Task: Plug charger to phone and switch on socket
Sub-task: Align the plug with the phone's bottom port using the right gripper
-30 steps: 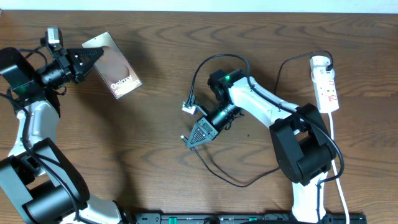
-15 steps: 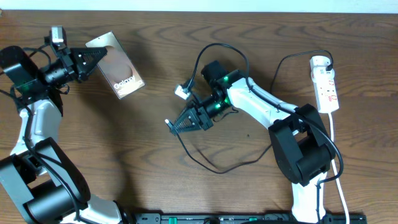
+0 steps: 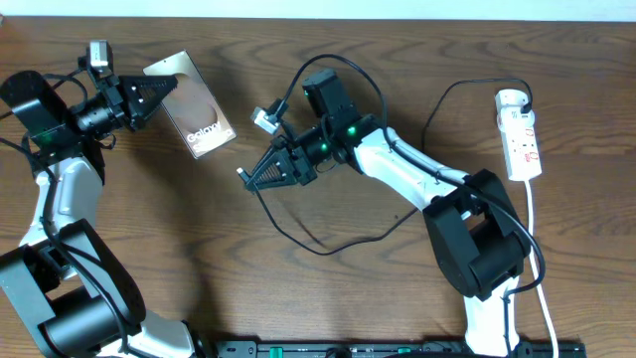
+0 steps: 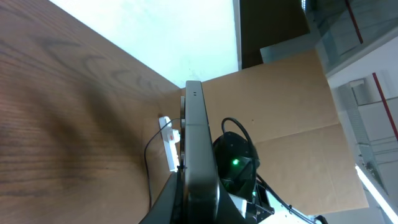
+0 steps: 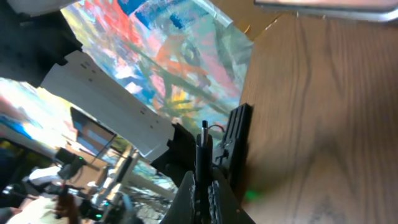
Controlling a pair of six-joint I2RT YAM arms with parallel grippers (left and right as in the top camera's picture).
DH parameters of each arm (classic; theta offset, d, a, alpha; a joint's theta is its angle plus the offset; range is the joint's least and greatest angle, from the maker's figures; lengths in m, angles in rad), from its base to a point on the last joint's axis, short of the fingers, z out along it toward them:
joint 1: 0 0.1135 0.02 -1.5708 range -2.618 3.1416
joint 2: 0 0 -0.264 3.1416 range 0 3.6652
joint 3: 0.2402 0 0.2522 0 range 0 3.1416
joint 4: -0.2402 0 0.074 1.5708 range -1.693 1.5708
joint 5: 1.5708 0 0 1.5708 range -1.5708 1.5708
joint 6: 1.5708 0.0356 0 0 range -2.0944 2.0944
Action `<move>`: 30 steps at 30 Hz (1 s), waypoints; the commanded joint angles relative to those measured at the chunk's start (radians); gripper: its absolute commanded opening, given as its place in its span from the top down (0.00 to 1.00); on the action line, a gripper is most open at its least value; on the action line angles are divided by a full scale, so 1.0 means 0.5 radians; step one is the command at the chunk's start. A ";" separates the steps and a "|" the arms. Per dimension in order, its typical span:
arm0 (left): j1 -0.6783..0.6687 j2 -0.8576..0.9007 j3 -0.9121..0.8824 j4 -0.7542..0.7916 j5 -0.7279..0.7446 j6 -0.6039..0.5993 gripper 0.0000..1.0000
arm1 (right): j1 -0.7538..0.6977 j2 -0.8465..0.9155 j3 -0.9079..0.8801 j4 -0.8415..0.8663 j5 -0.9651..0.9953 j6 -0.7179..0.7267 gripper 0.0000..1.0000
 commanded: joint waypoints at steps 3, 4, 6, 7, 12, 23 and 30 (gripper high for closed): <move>-0.005 -0.010 0.011 0.017 0.048 0.004 0.93 | 0.014 0.019 0.013 0.008 -0.055 0.156 0.99; -0.005 -0.010 0.011 0.017 0.049 0.004 0.93 | 0.014 0.019 0.013 0.016 -0.055 0.156 0.99; -0.005 -0.010 0.011 0.017 0.049 0.004 0.93 | 0.014 0.019 0.013 0.040 -0.055 0.156 0.99; -0.005 -0.010 0.011 0.017 0.049 0.003 0.93 | 0.014 0.019 0.013 0.050 -0.054 0.156 0.99; -0.005 -0.011 0.011 0.017 0.049 -0.011 0.93 | 0.011 0.019 0.013 0.082 -0.054 0.156 0.99; -0.101 -0.015 0.011 0.109 0.048 -0.012 0.93 | 0.008 0.019 0.013 0.185 -0.053 0.204 0.99; -0.109 -0.018 0.011 0.172 0.048 -0.153 0.93 | -0.015 0.019 0.013 0.198 -0.005 0.337 0.99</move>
